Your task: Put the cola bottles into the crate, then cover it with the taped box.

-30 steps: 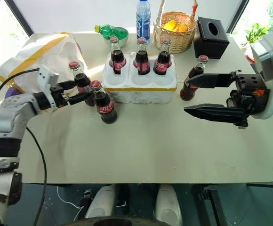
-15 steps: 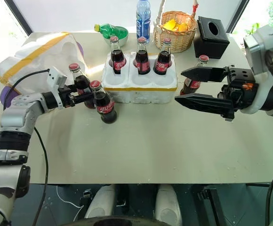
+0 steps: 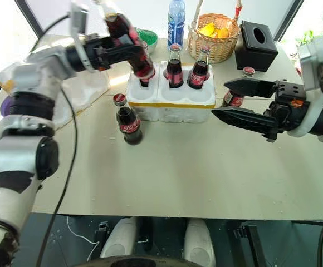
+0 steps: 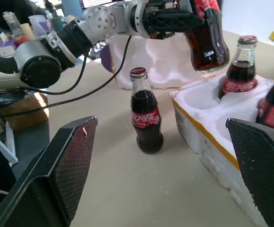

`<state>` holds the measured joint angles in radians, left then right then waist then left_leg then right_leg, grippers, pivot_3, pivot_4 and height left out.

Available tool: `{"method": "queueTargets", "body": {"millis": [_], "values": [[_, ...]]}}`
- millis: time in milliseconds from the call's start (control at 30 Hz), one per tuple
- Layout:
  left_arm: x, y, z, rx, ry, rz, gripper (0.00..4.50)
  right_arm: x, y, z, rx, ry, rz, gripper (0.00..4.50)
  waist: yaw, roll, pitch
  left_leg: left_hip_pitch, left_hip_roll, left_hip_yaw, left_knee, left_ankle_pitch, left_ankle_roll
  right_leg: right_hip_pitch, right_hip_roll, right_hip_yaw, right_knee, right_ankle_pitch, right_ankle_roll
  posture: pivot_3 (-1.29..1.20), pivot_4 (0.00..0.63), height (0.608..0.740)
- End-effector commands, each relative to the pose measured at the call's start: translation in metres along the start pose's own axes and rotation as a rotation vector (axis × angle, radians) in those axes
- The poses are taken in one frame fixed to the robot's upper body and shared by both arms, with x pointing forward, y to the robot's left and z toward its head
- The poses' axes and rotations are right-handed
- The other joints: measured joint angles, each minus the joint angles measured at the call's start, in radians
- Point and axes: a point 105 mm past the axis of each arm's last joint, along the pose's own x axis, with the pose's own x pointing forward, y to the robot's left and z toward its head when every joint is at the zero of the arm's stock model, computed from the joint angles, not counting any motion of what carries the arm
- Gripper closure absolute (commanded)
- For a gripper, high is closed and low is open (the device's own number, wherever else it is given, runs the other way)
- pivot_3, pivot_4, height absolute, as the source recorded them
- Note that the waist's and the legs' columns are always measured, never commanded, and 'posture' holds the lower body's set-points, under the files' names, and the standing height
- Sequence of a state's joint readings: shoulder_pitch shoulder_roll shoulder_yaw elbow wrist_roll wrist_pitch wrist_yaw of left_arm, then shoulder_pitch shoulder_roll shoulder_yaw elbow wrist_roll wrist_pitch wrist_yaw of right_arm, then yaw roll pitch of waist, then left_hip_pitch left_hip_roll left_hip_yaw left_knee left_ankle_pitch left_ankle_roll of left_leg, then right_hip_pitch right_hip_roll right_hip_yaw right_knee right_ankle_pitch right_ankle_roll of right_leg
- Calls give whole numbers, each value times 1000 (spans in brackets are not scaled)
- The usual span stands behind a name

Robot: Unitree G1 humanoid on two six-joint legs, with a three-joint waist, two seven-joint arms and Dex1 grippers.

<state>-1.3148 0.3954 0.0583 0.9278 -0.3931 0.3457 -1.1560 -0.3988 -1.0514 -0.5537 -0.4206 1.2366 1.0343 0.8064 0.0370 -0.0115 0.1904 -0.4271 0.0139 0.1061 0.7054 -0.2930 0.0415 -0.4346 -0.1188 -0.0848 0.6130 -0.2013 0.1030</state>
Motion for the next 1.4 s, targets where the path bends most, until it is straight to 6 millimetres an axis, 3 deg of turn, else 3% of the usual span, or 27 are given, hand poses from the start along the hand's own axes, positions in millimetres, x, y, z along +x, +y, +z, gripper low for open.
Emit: {"method": "queueTargets", "body": {"millis": [33,167,367,467,633,767,900,967,1133,1233,1400], "values": [[25,-10,15,74,-49,-53,1694,-8,6,10,-53,-38,-50,0,-1,0,0,0,0,0,0,0,0,0,0,0,0,0,0,0,150,740],[45,-18,-10,97,27,-90,1694,-14,10,6,-41,-40,-99,0,-2,-1,1,-1,1,0,0,0,0,-2,1,0,0,0,0,0,150,740],[45,-17,-51,168,186,-89,1694,-16,8,4,-28,-50,-161,0,-2,-1,1,-1,3,0,0,-3,5,-3,0,1,-1,0,0,0,150,740],[43,-14,-54,175,203,-76,190,-14,7,2,-22,-53,-165,0,-1,0,1,-1,3,0,0,-3,5,-3,0,1,-1,0,0,0,150,740],[36,-11,-38,199,157,-77,85,-9,5,4,-10,-63,-144,0,0,0,0,-1,3,0,1,-4,6,-3,-1,1,0,0,0,0,150,740],[15,1,-12,216,100,-36,85,-4,3,3,-6,-59,-113,0,-1,0,0,-1,3,0,2,-4,7,-3,-1,1,0,0,0,0,150,740],[-46,16,4,275,137,24,85,4,-1,1,-1,-55,-70,0,-23,0,0,-2,3,0,3,-4,7,-4,0,1,1,0,0,0,150,740],[-70,9,-1,281,189,-1,85,7,-3,-2,-8,-37,-54,0,-28,1,-1,-2,3,0,3,-3,6,-3,0,1,1,0,0,0,150,740],[-115,-30,-28,233,347,-72,85,13,-5,-8,-27,6,-11,0,-28,2,-1,-1,4,0,4,-2,3,-2,0,1,1,0,0,0,150,740],[-123,-53,-45,209,389,-78,85,16,-8,-10,-39,20,-2,0,-20,2,0,-2,4,-2,7,-3,4,-1,0,1,1,0,0,0,150,740],[-106,-69,-70,186,386,-71,85,18,-10,-10,-46,23,5,0,-18,2,0,-2,2,-3,11,-4,7,2,-3,1,-1,-1,-2,0,150,740]]}}
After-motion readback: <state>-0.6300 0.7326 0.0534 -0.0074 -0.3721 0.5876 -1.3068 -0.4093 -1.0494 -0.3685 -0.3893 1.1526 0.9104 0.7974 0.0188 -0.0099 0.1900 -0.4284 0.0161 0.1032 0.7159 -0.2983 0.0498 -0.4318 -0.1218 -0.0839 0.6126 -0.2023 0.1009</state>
